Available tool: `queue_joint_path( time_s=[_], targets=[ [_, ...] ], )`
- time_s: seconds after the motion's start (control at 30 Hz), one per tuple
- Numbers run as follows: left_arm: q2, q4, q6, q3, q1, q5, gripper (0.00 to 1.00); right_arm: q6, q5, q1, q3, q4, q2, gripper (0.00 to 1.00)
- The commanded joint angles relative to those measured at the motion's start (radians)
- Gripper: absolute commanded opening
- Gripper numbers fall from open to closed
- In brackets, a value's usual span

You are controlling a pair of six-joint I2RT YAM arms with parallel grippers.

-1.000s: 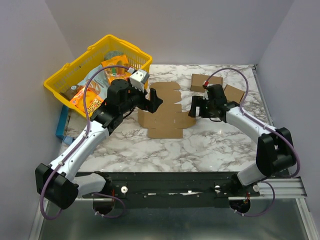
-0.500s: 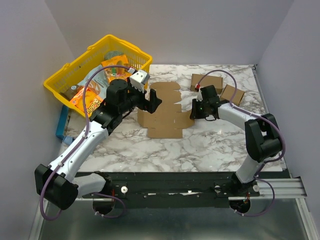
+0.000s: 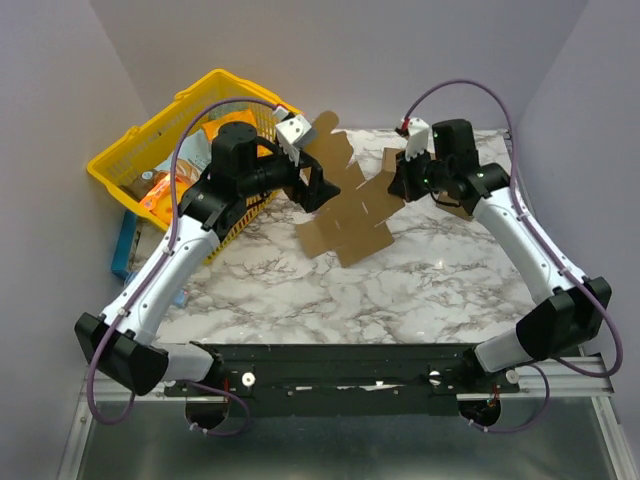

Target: Fold the paper box

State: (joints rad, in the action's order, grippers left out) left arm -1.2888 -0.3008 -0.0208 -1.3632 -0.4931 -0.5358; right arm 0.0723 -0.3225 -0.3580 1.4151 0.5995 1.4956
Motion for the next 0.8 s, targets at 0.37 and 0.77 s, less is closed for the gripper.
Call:
queue_joint_path(
  time_s=[0.37,0.77],
  targets=[
    [-0.346,-0.407,0.228,-0.704,-0.073,-0.297,0.99,0.284,-0.13,0.002,0.484,0.631,-0.063,0.01],
    [-0.469,-0.552,0.357,-0.781,-0.222,-0.201,0.99,0.302,-0.262,0.001,0.427,0.629,-0.126,0.01]
  ],
)
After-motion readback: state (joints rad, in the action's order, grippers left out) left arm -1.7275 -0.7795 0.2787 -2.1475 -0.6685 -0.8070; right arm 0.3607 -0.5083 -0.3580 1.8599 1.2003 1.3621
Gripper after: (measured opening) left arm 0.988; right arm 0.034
